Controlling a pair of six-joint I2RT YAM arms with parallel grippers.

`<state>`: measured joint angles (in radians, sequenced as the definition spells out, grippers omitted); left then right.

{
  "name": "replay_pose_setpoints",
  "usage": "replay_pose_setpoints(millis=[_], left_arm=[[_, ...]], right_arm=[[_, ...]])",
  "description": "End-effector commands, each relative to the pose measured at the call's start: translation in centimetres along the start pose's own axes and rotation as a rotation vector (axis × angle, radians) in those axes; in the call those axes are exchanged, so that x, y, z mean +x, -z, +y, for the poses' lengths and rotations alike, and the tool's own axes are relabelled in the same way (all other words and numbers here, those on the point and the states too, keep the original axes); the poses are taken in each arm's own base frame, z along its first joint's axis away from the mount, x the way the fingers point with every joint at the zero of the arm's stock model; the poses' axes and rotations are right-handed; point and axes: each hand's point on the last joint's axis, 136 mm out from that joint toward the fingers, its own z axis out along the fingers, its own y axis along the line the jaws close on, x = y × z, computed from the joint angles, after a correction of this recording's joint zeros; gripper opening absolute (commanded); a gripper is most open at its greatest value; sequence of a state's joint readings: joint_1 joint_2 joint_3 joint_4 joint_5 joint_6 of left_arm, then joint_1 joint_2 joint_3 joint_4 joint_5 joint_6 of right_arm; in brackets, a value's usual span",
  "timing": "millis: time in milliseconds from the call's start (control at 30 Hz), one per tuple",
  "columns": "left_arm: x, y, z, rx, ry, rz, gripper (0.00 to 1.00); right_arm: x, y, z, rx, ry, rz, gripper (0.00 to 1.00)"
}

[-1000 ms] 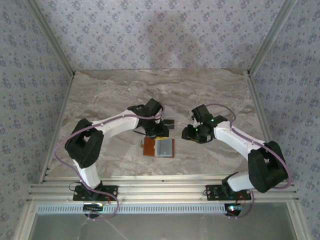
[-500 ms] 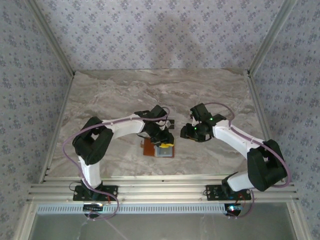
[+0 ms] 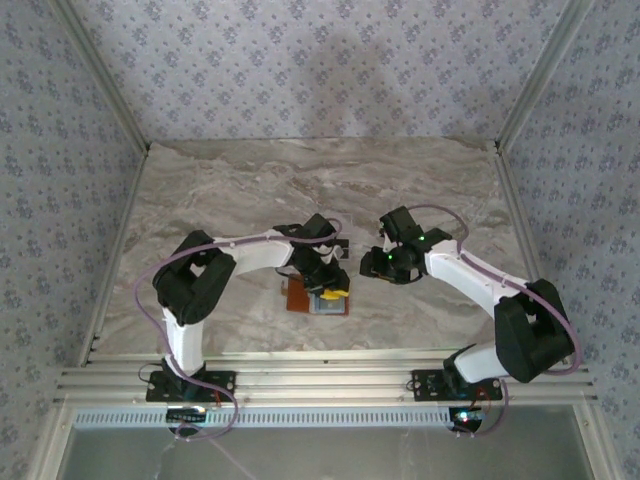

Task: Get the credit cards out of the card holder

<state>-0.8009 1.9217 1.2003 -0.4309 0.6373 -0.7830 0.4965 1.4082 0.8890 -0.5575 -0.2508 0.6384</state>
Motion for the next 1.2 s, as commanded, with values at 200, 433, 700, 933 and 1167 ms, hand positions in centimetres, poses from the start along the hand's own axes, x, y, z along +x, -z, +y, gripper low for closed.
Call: replay_pose_setpoints(millis=[200, 433, 700, 933, 1167], left_arm=[[1.1, 0.4, 2.7, -0.150, -0.013, 0.011, 0.33], [1.2, 1.8, 4.0, -0.255, -0.036, -0.015, 0.34], [1.3, 4.1, 5.8, -0.406, -0.034, -0.060, 0.35], [1.1, 6.0, 6.4, -0.485, -0.050, -0.111, 0.37], [1.1, 7.3, 6.9, -0.540, -0.056, -0.139, 0.39]], right_arm=[[-0.2, 0.3, 0.6, 0.008, 0.015, 0.001, 0.45], [-0.1, -0.1, 1.3, 0.006, 0.029, 0.006, 0.45], [0.2, -0.9, 2.1, 0.001, 0.043, 0.024, 0.46], [0.4, -1.8, 3.0, -0.004, 0.052, 0.042, 0.46], [0.6, -2.5, 4.0, -0.009, 0.071, 0.058, 0.47]])
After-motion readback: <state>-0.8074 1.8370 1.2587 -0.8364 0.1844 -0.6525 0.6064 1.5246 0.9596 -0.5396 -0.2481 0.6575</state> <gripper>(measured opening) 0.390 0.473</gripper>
